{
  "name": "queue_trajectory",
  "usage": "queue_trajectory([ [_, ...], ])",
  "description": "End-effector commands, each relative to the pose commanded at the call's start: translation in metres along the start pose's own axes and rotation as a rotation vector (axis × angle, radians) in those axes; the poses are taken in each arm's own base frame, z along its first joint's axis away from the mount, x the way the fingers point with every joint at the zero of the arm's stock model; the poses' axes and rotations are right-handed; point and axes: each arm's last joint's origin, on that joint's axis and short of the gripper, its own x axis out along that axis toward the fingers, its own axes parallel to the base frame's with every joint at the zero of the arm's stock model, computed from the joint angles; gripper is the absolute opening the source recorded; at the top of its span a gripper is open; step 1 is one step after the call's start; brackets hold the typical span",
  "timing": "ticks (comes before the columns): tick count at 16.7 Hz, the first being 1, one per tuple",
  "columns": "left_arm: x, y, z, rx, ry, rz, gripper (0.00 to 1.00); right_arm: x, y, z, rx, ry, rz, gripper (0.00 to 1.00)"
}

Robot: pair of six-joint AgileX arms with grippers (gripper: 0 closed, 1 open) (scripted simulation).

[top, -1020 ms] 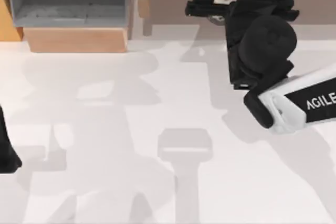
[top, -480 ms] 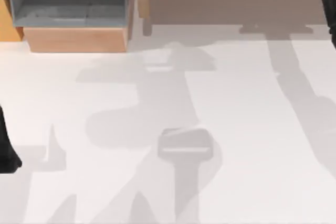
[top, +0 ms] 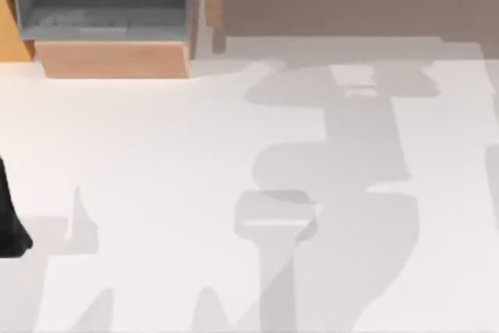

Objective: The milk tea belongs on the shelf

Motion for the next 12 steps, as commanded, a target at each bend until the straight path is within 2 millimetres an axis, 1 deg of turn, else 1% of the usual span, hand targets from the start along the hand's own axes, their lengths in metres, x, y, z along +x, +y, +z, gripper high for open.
queue_trajectory([
  [3,0.000,0.000,0.000,0.000,0.000,0.000,1.00,-0.005,-0.035,0.007,0.003,0.037,0.001,0.00],
  [5,0.000,0.000,0.000,0.000,0.000,0.000,1.00,-0.008,-0.051,0.012,0.006,0.049,0.004,0.00],
  [8,0.000,0.000,0.000,0.000,0.000,0.000,1.00,-0.011,-0.062,0.021,0.005,0.046,0.012,0.00],
  [12,0.000,0.000,0.000,0.000,0.000,0.000,1.00,-0.011,-0.063,0.023,0.005,0.044,0.014,0.00],
])
